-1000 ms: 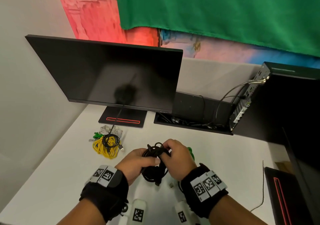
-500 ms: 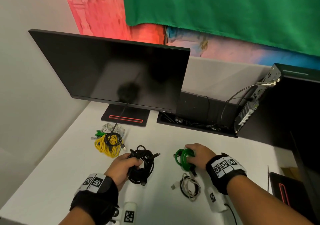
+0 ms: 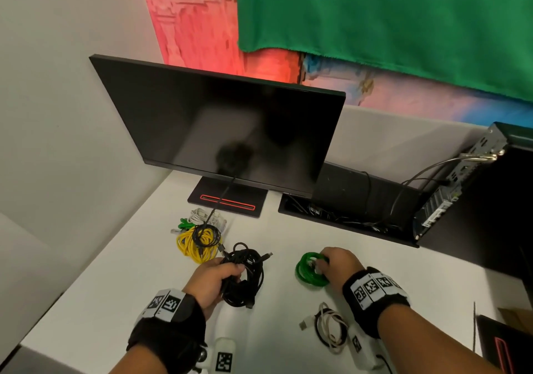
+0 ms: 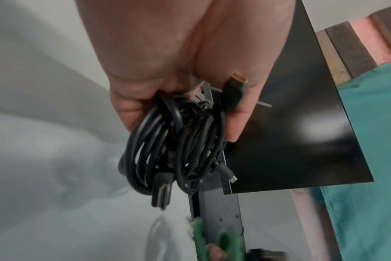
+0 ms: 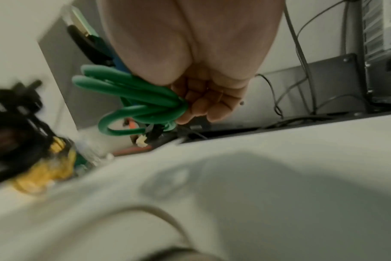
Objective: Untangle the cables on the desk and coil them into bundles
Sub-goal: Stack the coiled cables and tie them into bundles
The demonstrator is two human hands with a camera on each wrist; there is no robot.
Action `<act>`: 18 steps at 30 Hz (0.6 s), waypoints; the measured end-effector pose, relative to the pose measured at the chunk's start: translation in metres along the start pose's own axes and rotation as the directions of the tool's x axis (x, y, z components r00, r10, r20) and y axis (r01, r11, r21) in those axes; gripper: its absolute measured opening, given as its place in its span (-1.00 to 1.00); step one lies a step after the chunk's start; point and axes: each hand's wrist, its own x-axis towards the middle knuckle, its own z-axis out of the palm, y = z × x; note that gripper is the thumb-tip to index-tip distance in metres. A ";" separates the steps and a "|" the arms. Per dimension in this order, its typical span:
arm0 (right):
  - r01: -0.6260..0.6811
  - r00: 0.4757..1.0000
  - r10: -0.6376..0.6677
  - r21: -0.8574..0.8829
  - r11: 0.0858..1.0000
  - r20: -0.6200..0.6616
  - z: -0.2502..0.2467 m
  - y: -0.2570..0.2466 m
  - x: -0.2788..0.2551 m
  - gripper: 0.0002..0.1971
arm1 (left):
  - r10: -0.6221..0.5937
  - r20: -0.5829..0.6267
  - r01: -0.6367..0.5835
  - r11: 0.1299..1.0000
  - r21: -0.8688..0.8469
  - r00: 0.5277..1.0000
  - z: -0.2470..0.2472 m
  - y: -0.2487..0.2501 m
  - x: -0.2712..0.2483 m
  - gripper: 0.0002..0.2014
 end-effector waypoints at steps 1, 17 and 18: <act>0.039 0.997 -0.036 0.057 0.998 -0.061 -0.002 -0.002 -0.005 -0.83 | -0.006 -0.001 0.006 1.000 -0.001 1.000 0.000 0.001 0.000 -0.95; 0.499 0.757 -0.545 -0.219 0.838 -0.360 0.002 -0.093 -0.066 -0.71 | -0.048 0.304 0.111 0.975 -0.192 0.952 0.017 0.009 -0.022 -0.65; 0.501 0.744 -0.555 -0.238 0.832 -0.371 0.003 -0.094 -0.066 -0.71 | -0.043 0.324 0.092 0.986 -0.137 0.945 0.017 0.010 -0.024 -0.64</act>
